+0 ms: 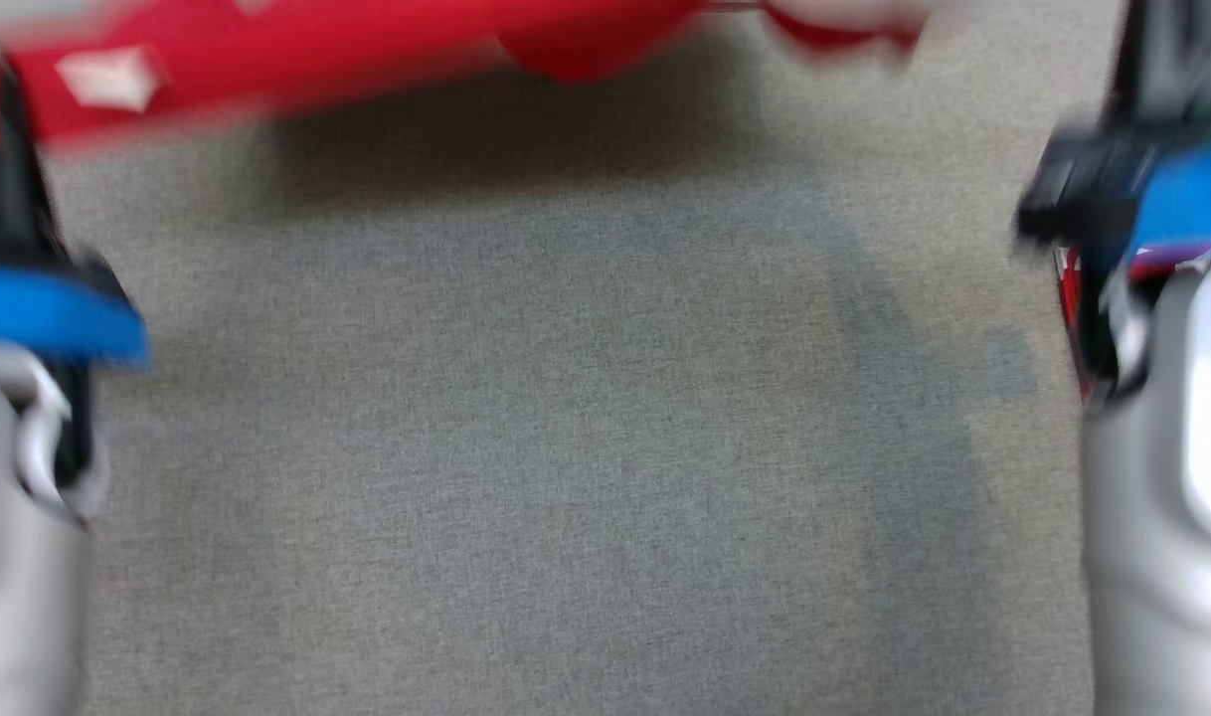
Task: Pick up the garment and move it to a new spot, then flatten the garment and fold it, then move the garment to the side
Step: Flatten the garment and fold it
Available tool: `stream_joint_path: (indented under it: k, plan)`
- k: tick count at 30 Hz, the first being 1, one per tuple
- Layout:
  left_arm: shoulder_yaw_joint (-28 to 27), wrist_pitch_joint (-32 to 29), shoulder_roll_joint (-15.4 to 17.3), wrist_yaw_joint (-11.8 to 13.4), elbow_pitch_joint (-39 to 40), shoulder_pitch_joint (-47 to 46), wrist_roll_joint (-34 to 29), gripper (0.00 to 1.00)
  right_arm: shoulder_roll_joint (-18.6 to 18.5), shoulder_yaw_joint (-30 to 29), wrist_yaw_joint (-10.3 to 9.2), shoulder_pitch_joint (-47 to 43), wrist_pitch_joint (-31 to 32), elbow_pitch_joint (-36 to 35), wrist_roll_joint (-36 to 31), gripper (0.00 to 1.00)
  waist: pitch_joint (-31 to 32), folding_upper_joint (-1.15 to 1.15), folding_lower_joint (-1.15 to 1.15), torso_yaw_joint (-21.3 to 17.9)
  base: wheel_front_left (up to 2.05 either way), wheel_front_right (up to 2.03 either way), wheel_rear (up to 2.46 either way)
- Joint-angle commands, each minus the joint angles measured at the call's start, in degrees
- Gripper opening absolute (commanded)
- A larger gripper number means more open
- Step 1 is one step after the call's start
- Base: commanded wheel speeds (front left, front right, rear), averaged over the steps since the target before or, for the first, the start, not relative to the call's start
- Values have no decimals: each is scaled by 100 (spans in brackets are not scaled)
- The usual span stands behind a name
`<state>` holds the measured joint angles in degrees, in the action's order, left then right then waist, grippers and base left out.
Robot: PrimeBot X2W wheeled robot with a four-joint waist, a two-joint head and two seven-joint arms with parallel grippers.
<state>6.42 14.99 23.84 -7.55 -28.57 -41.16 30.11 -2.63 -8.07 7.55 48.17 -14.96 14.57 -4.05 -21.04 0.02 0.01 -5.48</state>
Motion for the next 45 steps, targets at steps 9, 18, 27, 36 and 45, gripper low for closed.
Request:
stream_joint_path:
  k: [9, 18, 27, 36, 45]
  plan:
    - [162, 24, -735, 11, -386, 2539, 12, 0, -51, 517, -8, -3448, -29, -263, 1042, 0, 588, -2, -1, -9, 0, 0, 0]
    - [-121, 25, -1285, 11, -590, 3755, -377, 0, -44, 699, -6, -4993, -29, -61, 1200, 0, 1547, -2, -1, -104, 0, 0, 0]
    - [-449, 26, -1609, 11, -478, 4521, -798, 0, -45, 540, -6, -5825, -29, -187, 1219, 0, 1966, -2, -1, -50, 0, 0, 0]
    - [-292, 25, -1499, 11, -64, 3938, -809, 0, -43, 462, -6, -5026, -29, -252, 1112, 0, 1484, -2, -1, 144, 0, 0, 0]
    - [301, 25, -1163, 11, -342, 2864, -564, 0, -41, 375, -6, -3495, -29, 595, 664, 0, 867, -2, -1, 295, 0, 0, 0]
